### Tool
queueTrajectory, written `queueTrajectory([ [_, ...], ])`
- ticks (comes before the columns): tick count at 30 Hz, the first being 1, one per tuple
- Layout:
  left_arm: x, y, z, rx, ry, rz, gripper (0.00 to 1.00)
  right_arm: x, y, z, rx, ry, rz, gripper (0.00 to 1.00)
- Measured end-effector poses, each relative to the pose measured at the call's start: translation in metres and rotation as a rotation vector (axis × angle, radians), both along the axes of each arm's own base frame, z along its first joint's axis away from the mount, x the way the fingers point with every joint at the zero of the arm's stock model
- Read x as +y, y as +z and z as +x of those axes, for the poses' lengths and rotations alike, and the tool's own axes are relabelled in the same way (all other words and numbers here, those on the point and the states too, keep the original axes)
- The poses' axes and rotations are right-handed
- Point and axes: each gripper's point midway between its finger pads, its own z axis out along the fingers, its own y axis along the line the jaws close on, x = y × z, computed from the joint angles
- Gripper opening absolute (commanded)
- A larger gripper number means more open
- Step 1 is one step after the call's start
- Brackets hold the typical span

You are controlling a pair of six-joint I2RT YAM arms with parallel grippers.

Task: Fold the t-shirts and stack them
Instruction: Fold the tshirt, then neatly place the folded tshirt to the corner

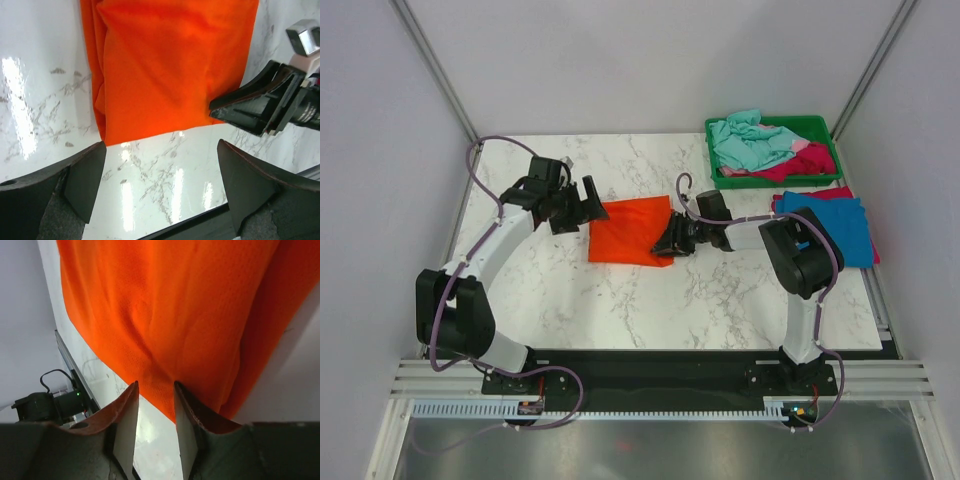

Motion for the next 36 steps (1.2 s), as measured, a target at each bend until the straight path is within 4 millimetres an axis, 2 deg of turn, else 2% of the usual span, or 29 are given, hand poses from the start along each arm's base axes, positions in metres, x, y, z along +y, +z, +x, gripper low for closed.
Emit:
queueTrajectory([
  [3,0.003,-0.009,-0.015,0.023,-0.005,0.002,0.98,0.002,0.002,-0.003,-0.012,-0.003,0.043,0.46],
  [6,-0.002,-0.013,-0.021,0.026,-0.024,-0.01,0.98,0.004,0.008,-0.004,-0.018,0.002,0.054,0.62],
  [7,-0.004,-0.013,-0.021,0.023,-0.031,-0.014,0.98,0.005,0.012,-0.003,-0.019,0.006,0.051,0.75],
  [8,-0.008,-0.012,-0.022,0.02,-0.042,-0.018,0.98,0.006,0.017,-0.002,-0.02,0.009,0.046,0.82],
  [9,-0.011,-0.011,-0.023,0.015,-0.052,-0.022,0.98,0.008,0.024,0.001,-0.036,0.016,0.042,0.98],
  [11,-0.017,-0.009,-0.022,0.003,-0.069,-0.032,0.98,0.012,0.046,0.011,-0.081,0.03,0.042,0.98],
  [14,-0.021,-0.005,-0.023,-0.007,-0.095,-0.033,0.98,0.013,0.09,0.031,-0.184,0.025,0.05,0.98],
  [17,-0.022,0.005,-0.02,-0.038,-0.117,-0.033,0.97,0.0,0.129,0.052,-0.295,-0.021,0.04,0.98],
  [19,-0.022,0.018,-0.024,-0.076,-0.141,-0.035,0.97,-0.013,0.141,0.067,-0.331,-0.056,0.023,0.98],
  [22,-0.017,0.044,-0.039,-0.145,-0.173,-0.027,0.98,-0.034,0.132,0.089,-0.331,-0.116,-0.048,0.98],
  [24,-0.01,0.06,-0.051,-0.208,-0.18,-0.014,0.97,-0.048,0.109,0.1,-0.3,-0.15,-0.119,0.98],
  [27,0.003,0.076,-0.076,-0.285,-0.181,0.008,0.98,-0.057,0.071,0.099,-0.228,-0.159,-0.204,0.98],
  [29,0.009,0.079,-0.092,-0.316,-0.182,0.016,0.98,-0.061,0.044,0.094,-0.168,-0.153,-0.254,0.98],
  [32,0.018,0.078,-0.114,-0.345,-0.189,0.026,0.98,-0.062,0.014,0.089,-0.104,-0.146,-0.292,0.98],
  [36,0.03,0.077,-0.136,-0.364,-0.174,0.049,0.99,-0.052,0.015,0.104,-0.127,-0.133,-0.262,0.98],
])
